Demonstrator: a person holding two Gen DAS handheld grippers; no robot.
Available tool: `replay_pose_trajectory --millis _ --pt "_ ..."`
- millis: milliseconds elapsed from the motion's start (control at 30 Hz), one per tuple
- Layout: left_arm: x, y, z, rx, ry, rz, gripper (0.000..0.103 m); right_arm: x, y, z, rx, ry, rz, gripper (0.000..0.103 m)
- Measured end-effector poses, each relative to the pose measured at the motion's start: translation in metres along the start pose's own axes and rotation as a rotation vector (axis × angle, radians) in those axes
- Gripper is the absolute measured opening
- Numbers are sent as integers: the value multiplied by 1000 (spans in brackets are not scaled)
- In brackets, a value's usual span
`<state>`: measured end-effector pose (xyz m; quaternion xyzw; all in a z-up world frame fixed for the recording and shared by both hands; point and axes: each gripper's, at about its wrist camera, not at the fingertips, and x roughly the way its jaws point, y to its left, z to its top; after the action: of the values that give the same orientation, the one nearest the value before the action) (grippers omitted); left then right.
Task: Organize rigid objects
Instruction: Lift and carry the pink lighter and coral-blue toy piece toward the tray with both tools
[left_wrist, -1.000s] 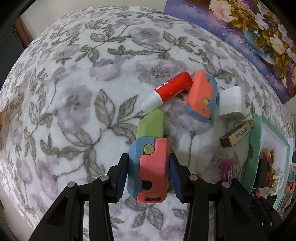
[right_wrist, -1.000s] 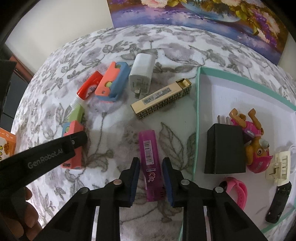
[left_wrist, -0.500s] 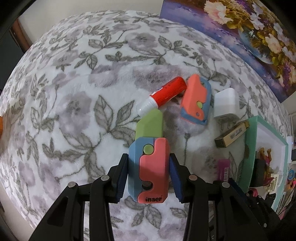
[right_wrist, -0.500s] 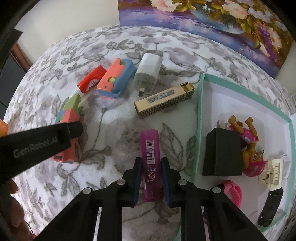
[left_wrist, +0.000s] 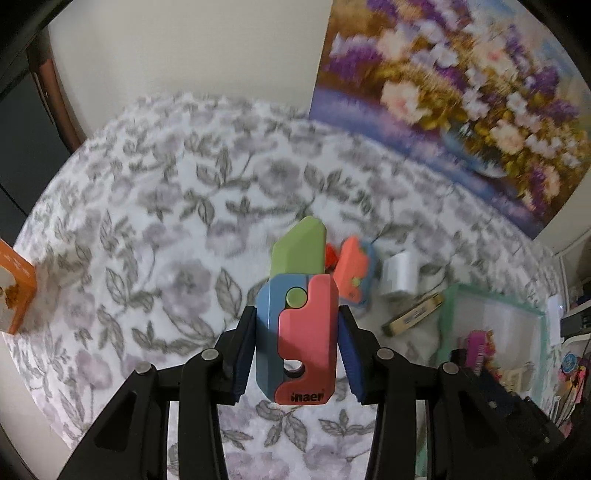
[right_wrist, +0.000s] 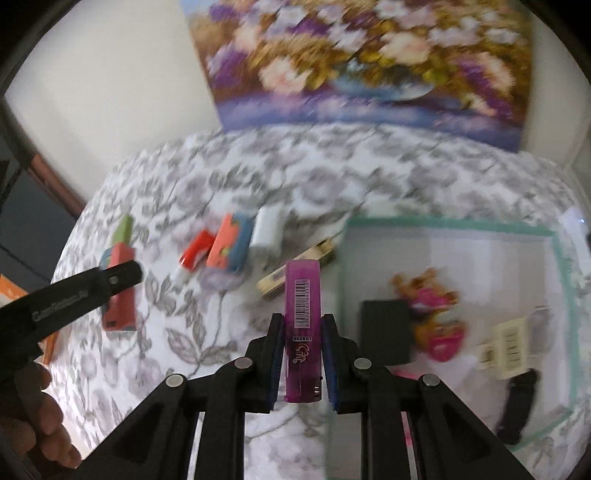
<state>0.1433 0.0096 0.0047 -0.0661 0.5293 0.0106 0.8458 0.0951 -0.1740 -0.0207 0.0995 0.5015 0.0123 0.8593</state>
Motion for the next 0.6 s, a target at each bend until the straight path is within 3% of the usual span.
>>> replay_pose_trajectory --millis 300,600 --pt "-41 -39 -7 81 -95 -58 44 -42 -60 10 116 -73 -59 21" --pt "-41 -100 -33 197 -62 -142 44 -57 -130 0 208 -67 -162 21"
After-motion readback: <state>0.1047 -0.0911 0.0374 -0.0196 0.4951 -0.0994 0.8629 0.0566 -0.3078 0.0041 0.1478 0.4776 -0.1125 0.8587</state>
